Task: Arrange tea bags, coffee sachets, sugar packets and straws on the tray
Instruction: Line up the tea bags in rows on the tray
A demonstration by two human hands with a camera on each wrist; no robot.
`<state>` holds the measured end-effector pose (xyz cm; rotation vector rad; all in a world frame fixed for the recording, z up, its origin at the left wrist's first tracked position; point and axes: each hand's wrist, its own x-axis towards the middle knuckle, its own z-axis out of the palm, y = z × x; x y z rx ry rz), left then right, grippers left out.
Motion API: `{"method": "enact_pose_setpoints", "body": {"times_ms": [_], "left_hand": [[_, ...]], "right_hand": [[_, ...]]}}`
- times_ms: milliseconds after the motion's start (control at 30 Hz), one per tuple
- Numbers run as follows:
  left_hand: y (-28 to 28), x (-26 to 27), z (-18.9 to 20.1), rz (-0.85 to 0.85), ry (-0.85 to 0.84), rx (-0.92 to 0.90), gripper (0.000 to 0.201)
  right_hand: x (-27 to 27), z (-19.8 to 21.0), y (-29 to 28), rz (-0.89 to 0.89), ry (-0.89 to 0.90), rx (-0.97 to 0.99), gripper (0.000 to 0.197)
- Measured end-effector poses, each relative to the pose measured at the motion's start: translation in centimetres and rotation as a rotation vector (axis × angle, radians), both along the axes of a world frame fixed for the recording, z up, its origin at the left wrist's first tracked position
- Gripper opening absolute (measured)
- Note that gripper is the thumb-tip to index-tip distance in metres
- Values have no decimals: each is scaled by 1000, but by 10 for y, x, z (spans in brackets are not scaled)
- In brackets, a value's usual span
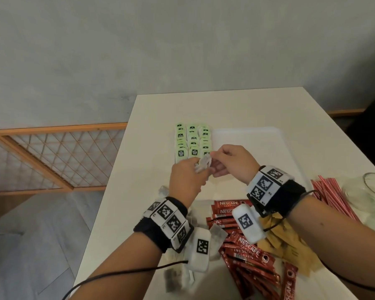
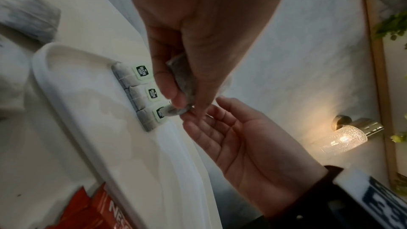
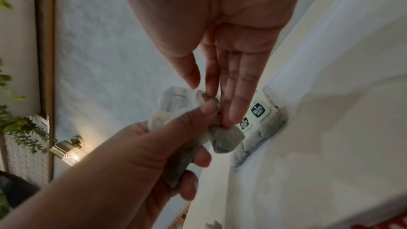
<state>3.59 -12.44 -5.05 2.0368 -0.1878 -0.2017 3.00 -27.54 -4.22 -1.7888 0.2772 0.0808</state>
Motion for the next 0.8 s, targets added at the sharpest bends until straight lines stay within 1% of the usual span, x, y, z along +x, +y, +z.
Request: {"method": "enact_pose_setpoints", "body": {"times_ms": [67, 133, 200, 233, 267, 400, 567, 800], "left_hand": [[2, 5, 0, 24, 40, 8, 23], [6, 7, -2, 30, 77, -17, 24], [9, 8, -6, 22, 114, -52, 20], [10, 8, -10, 14, 133, -54, 19], [12, 7, -13, 5, 156, -57, 19], [20, 11, -25, 23, 283, -151, 17], [35, 25, -28, 131, 380, -311, 16], [50, 43, -29, 219, 404, -380, 21]], "right_hand": [[0, -1, -1, 18, 0, 20, 20], [0, -4, -5, 30, -25, -82, 10], [1, -8, -8, 80, -54, -250, 9], [1, -11, -9, 116, -56, -298, 7], [3, -15, -9, 146, -50, -317, 3], [11, -31, -6, 185, 20, -389, 5], [31, -44, -2, 136, 56, -449, 7], [64, -44, 13, 73, -43, -483, 9]]}}
